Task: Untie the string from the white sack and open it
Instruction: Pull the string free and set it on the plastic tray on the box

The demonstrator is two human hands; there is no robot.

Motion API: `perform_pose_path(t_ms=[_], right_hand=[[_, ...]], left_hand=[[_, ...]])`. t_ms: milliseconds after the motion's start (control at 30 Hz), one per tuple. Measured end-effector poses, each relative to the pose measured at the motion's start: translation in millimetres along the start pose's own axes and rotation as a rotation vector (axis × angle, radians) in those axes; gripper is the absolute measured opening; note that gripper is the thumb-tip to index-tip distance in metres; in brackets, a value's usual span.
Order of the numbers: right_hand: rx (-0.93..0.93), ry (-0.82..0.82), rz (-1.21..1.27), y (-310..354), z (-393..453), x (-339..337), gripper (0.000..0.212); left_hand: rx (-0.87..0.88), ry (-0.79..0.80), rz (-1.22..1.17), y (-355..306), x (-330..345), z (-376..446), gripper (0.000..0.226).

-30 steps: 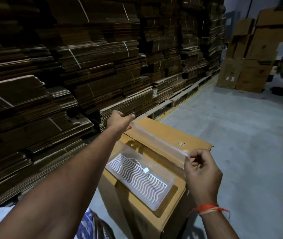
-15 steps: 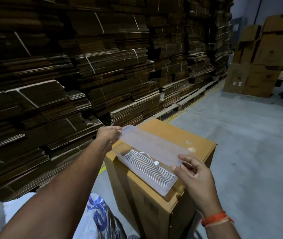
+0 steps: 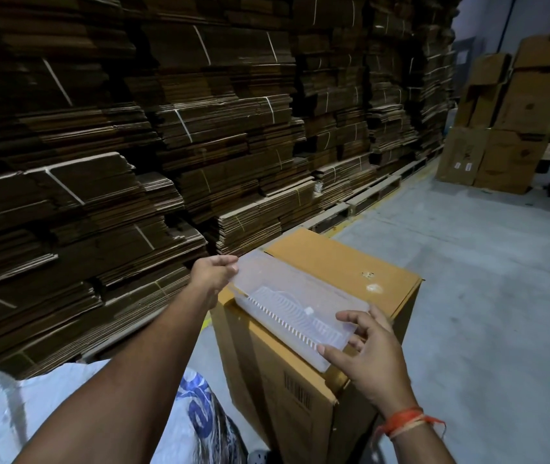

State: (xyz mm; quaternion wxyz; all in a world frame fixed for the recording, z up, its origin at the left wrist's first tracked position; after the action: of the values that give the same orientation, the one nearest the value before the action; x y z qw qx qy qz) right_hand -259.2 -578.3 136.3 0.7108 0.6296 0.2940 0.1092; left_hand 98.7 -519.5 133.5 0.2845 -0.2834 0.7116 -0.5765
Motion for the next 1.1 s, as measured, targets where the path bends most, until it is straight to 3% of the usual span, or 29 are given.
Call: perform_pose_path(t_ms=[333, 1100], right_hand=[[-0.019, -0.099, -0.286, 5.4, -4.4, 2.7, 0.053], [-0.004, -0.172, -0.357, -11.4, 1.9, 19.3, 0.056]], left_hand=[[0.127, -0.003, 0.298, -1.4, 3.2, 5.4, 0.029], [0.232, 0.037, 0.508, 12.7, 5.4, 28.3, 0.026]])
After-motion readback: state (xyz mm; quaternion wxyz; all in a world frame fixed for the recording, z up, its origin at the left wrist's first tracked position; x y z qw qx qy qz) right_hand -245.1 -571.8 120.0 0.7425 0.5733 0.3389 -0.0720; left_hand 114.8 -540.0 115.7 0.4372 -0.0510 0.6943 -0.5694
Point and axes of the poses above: each hand's wrist, its own z-axis towards the middle knuckle, its own x-axis out of the palm, y = z × x, the point moved 10 cm from there along z, towards the middle knuckle, and after that the axes turned 8 degrees about y, right-handed, at the moved point
